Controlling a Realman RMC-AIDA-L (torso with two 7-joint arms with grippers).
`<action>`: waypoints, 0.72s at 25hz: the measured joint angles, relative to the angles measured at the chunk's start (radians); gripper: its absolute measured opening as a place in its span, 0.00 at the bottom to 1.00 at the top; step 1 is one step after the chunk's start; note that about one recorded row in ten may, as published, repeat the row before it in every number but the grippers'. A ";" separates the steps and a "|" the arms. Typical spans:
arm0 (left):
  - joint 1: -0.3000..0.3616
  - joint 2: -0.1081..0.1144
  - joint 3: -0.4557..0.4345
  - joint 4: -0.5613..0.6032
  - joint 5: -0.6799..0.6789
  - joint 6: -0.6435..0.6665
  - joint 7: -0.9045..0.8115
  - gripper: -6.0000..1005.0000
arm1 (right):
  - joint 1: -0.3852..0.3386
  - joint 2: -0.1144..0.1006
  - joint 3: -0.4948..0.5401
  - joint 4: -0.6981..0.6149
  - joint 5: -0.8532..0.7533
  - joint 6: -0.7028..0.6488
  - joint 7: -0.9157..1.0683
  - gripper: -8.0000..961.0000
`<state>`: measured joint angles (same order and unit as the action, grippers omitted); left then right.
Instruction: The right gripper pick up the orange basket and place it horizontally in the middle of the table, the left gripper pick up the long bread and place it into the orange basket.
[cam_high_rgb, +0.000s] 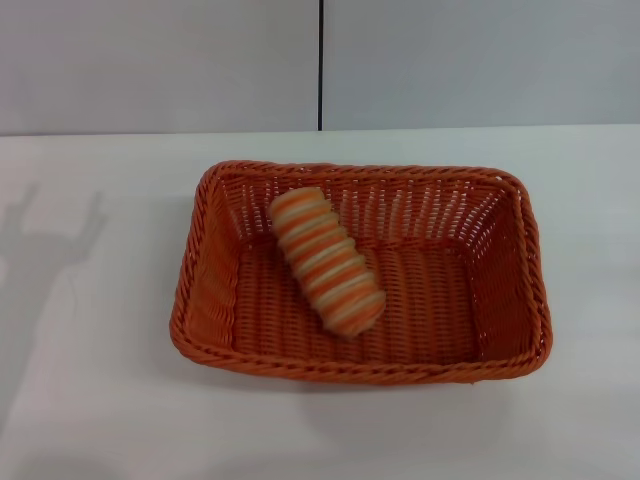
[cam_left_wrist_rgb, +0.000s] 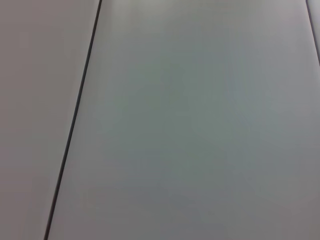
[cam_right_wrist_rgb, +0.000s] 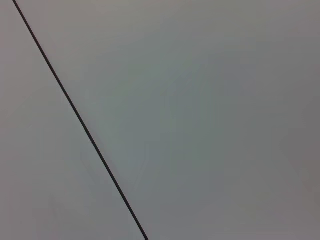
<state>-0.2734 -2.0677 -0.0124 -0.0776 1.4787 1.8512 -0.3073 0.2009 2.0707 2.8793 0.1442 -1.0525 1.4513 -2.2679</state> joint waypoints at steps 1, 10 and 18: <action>0.000 0.000 0.000 0.000 0.000 0.000 -0.001 0.84 | 0.002 0.000 0.000 0.000 0.000 -0.001 0.000 0.57; 0.003 0.000 0.005 -0.003 0.007 0.003 -0.004 0.84 | 0.006 0.000 0.000 -0.004 0.016 -0.003 -0.002 0.57; 0.013 0.000 0.005 -0.013 0.009 -0.003 -0.004 0.84 | 0.005 0.001 0.000 -0.006 0.038 -0.003 0.001 0.57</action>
<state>-0.2604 -2.0677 -0.0069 -0.0905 1.4881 1.8480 -0.3113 0.2058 2.0720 2.8793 0.1380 -1.0141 1.4480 -2.2671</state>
